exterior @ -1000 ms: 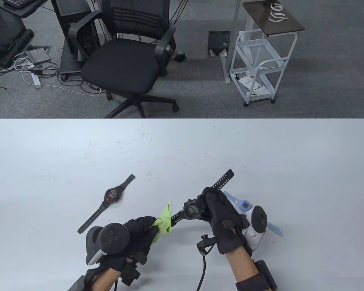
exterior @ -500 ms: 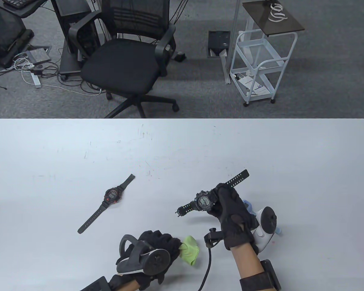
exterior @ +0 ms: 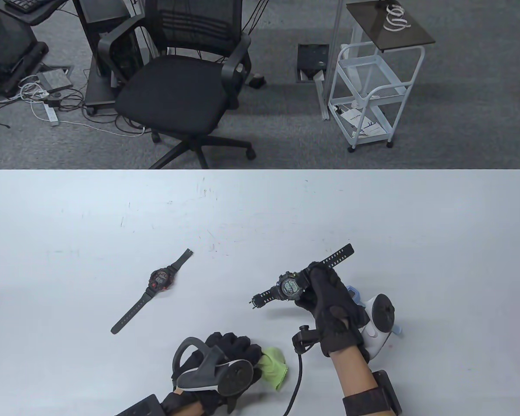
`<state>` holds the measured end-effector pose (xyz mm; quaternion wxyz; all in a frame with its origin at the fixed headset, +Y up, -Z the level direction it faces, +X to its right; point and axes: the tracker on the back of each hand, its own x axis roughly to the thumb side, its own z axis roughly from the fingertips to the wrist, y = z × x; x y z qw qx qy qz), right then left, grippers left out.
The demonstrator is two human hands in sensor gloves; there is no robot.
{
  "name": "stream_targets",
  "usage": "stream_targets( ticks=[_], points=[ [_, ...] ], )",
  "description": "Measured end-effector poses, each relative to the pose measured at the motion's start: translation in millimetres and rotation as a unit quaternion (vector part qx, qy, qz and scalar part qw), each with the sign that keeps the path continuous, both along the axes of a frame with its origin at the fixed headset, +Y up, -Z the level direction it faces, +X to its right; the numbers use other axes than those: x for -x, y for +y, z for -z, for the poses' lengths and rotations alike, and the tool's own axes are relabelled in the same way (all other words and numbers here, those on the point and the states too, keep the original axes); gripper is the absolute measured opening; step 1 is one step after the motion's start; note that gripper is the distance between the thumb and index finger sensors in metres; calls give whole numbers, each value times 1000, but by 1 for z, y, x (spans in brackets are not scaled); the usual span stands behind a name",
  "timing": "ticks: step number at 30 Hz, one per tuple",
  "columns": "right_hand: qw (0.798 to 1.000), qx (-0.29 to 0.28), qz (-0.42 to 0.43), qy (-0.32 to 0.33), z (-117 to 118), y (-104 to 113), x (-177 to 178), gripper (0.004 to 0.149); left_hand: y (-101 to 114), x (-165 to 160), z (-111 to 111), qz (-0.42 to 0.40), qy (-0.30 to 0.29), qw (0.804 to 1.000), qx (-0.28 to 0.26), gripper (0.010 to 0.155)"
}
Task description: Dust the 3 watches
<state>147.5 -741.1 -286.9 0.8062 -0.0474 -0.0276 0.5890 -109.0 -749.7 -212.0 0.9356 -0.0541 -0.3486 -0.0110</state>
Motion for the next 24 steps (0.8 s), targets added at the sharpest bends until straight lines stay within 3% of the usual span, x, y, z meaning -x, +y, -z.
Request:
stream_targets(
  ticks=[5, 8, 11, 16, 24],
  points=[
    [1000, -1, -2, -4, 1, 0, -2, 49, 22, 18, 4, -67, 22, 997, 12, 90],
    [1000, -7, 6, -4, 1, 1, -4, 52, 38, 35, 9, -91, 53, 994, -24, 89],
    [1000, -13, 7, -8, 1, 4, -7, 54, 52, 63, 20, -115, 119, 983, -76, 81],
    [1000, -5, 16, -10, 0, 4, -9, 45, 46, 104, 42, -105, 199, 972, -70, 75],
    [999, 24, 2, -22, -3, -2, -4, 49, 29, 117, 58, -80, 223, 971, -40, 72]
  ],
)
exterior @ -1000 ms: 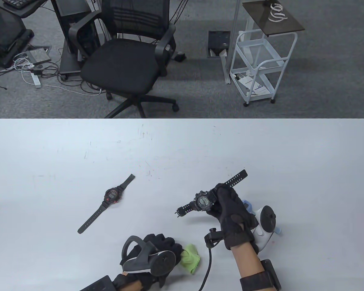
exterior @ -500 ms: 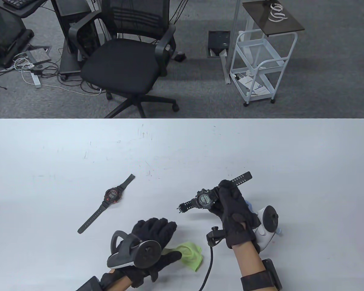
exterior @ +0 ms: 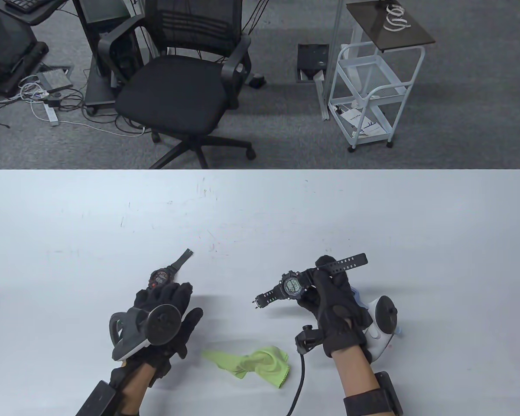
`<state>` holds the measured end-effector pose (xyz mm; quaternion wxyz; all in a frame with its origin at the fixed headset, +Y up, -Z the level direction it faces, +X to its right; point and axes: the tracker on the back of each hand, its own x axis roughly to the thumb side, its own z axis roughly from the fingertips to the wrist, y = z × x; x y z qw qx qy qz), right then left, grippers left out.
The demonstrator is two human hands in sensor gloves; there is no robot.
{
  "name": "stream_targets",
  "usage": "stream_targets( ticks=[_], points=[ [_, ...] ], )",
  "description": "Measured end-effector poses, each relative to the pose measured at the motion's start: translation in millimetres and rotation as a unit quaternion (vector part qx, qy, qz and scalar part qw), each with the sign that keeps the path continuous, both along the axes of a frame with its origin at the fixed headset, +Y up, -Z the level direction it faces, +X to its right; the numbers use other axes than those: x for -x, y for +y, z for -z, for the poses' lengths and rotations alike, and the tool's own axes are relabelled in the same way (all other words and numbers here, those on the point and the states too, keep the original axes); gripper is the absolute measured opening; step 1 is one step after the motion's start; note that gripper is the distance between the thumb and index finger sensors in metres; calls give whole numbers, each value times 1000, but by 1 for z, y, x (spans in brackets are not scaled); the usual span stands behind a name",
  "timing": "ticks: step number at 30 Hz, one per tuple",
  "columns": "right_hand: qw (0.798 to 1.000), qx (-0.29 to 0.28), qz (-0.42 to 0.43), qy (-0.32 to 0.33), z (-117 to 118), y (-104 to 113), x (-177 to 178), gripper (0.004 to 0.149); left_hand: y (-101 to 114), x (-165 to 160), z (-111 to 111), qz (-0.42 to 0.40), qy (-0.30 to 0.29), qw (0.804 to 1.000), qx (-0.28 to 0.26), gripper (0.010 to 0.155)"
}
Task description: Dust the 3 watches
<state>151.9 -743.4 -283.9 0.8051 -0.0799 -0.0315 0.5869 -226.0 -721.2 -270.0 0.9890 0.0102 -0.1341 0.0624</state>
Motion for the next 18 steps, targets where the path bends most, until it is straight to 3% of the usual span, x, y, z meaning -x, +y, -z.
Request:
stream_targets(
  ticks=[8, 11, 18],
  points=[
    [999, 13, 46, -9, -3, 1, 11, 45, -4, -12, 2, 12, -19, 999, 33, 71],
    [999, 38, 28, -10, 1, -8, 23, 45, -7, -10, 5, 9, -18, 998, 61, 71],
    [995, 101, 27, 10, 32, -30, 61, 50, -7, -5, 7, -8, -20, 997, 77, 70]
  ],
)
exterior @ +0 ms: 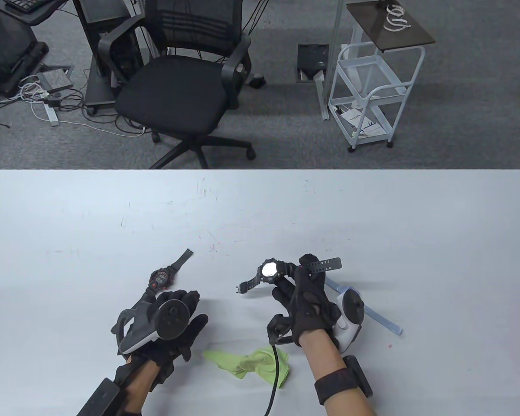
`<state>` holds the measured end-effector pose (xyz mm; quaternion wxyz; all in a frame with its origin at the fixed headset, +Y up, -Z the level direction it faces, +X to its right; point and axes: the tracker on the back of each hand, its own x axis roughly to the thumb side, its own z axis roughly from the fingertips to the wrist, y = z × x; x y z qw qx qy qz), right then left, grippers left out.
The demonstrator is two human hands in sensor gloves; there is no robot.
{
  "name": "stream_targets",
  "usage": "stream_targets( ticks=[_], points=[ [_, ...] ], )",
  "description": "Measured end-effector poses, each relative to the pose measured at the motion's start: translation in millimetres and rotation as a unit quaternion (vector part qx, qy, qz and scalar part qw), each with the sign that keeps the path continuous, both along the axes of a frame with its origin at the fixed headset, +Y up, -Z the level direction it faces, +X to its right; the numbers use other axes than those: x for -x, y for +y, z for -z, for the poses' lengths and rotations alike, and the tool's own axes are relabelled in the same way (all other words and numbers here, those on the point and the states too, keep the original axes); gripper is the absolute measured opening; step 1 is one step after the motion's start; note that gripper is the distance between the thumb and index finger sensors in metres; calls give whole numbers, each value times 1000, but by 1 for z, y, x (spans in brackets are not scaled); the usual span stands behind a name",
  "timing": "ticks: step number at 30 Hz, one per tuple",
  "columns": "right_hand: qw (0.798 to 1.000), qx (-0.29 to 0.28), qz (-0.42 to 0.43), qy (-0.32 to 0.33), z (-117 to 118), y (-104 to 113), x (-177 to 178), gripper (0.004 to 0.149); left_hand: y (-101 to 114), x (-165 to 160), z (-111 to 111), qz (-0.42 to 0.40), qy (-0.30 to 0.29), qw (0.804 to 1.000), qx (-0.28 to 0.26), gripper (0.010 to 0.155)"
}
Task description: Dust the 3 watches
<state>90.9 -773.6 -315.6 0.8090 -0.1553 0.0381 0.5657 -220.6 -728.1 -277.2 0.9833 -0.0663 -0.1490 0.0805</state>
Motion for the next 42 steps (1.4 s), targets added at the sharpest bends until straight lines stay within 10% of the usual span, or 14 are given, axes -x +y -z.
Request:
stream_targets(
  ticks=[19, 42],
  points=[
    [996, 60, 52, -34, 69, -23, 52, 53, 5, 12, 3, -62, 23, 998, 6, 70],
    [991, 44, -112, -61, 69, 0, -21, 63, 5, 16, 4, -59, 35, 997, 30, 68]
  ],
)
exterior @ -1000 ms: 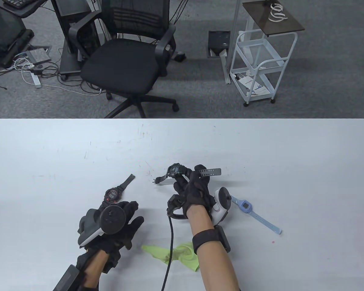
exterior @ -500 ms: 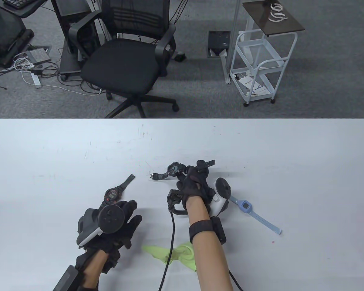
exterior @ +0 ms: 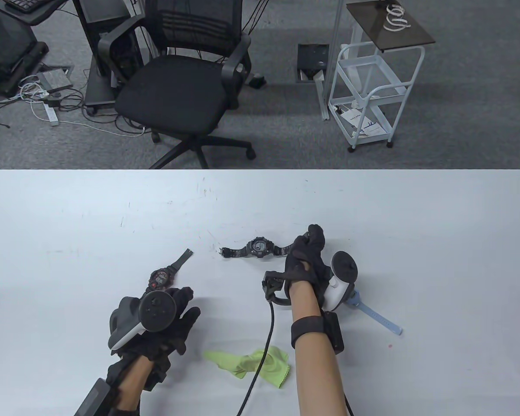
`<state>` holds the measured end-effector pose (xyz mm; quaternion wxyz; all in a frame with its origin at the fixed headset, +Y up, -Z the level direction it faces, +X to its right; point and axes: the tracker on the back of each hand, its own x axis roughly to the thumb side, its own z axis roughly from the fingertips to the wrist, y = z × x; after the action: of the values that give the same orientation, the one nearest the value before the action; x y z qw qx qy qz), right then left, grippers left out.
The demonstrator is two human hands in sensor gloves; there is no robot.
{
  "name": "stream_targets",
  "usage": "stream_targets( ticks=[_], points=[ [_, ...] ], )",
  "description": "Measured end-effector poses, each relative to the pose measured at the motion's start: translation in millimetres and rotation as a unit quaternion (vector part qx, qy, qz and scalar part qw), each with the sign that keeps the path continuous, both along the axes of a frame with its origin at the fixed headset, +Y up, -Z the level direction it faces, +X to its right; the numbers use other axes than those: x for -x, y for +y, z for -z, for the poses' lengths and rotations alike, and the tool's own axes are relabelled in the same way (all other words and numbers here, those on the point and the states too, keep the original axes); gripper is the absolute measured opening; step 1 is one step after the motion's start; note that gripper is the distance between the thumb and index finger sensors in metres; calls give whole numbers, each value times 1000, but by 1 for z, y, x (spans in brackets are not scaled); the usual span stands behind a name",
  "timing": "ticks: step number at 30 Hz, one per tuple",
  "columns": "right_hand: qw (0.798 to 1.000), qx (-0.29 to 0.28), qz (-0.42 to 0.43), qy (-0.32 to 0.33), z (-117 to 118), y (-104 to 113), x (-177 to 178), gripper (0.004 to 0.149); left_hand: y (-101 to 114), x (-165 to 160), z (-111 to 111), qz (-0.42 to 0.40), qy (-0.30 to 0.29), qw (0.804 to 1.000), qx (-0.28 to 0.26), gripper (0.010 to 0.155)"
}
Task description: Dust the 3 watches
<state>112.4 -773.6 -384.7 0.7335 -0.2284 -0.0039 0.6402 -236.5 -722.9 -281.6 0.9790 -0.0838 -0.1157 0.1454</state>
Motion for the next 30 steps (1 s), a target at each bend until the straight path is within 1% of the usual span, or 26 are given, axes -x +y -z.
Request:
stream_targets(
  ticks=[4, 8, 13, 15, 16, 17, 18, 19, 21, 23, 24, 25, 26, 27, 28, 30],
  points=[
    [1000, -12, 16, -21, -7, 5, -18, 63, 0, 1, 0, -2, 1, 1000, -1, 68],
    [999, -37, -11, -13, -14, 19, -32, 63, 0, 1, 0, -1, 1, 1000, -4, 68],
    [992, -104, -35, 55, -26, 46, -39, 63, -1, -1, 0, 6, -4, 1000, -1, 68],
    [983, -132, -35, 125, -37, 58, -35, 60, 0, 0, -1, 4, -3, 1000, -4, 68],
    [980, -135, -40, 138, -39, 60, -34, 59, 1, 1, -1, 2, -2, 1000, -5, 68],
    [969, -148, -62, 188, -48, 65, -32, 58, 2, 1, -2, -3, -3, 1000, -8, 68],
    [959, -156, -94, 219, -56, 69, -30, 57, 2, 1, -2, -4, -3, 1000, -9, 68],
    [940, -175, -150, 249, -67, 72, -26, 55, 3, 1, -3, -4, -4, 1000, -10, 68],
    [914, -197, -219, 280, -81, 75, -21, 53, 3, 1, -4, -4, -5, 1000, -11, 68],
    [875, -220, -292, 318, -93, 75, -15, 48, 3, 0, -5, -3, -8, 1000, -13, 68],
    [849, -232, -327, 344, -100, 75, -12, 48, 3, -1, -6, -1, -10, 1000, -13, 67],
    [829, -240, -356, 359, -105, 74, -8, 47, 3, -1, -6, 0, -11, 1000, -13, 67],
    [813, -236, -376, 378, -109, 72, -6, 46, 3, -2, -7, 0, -14, 1000, -11, 67],
    [793, -236, -393, 401, -113, 69, -2, 46, 3, -3, -8, 0, -16, 1000, -10, 67],
    [778, -237, -408, 415, -115, 67, 0, 45, 3, -3, -8, 0, -17, 1000, -10, 67],
    [755, -229, -425, 443, -119, 63, 3, 45, 3, -3, -9, -2, -18, 1000, -12, 67]
  ],
)
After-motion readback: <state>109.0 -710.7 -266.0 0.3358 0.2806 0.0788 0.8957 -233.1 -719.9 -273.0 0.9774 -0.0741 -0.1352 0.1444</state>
